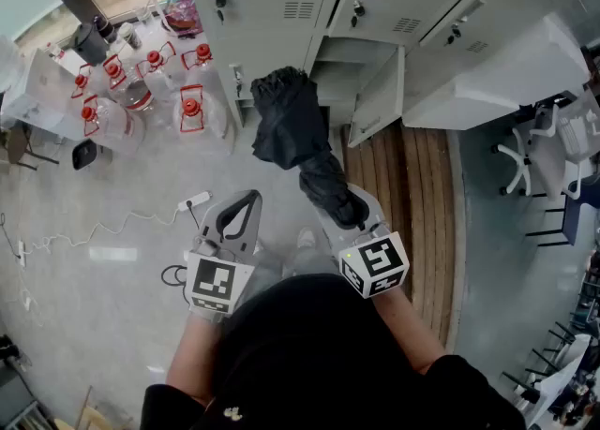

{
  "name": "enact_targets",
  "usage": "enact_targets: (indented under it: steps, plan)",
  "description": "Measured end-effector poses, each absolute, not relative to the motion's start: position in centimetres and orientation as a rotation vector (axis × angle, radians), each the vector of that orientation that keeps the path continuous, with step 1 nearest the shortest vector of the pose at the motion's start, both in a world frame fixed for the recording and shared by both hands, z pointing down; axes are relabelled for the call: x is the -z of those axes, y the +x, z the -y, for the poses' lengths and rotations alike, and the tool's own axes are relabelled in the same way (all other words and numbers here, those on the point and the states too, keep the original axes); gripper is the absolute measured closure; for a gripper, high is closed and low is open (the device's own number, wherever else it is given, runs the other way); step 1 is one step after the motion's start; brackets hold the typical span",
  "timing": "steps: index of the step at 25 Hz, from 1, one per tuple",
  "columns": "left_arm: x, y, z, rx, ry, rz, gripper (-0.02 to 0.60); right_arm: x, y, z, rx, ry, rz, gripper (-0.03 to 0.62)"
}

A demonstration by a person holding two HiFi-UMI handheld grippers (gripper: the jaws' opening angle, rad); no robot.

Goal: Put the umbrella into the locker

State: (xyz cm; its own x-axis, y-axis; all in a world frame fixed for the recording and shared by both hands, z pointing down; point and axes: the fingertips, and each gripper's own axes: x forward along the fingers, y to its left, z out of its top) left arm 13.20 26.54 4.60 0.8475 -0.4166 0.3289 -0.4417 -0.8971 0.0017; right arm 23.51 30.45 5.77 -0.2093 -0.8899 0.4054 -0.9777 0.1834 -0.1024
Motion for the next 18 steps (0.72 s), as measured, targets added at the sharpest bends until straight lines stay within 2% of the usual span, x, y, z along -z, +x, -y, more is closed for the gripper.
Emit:
enact_targets:
  steps: [18]
  plan:
    - [-5.2,5.7,-25.7,-0.5,2.946,0.659,0.571,-5.9,18.0,-30.2,-0.536,1.827,2.147,0.419]
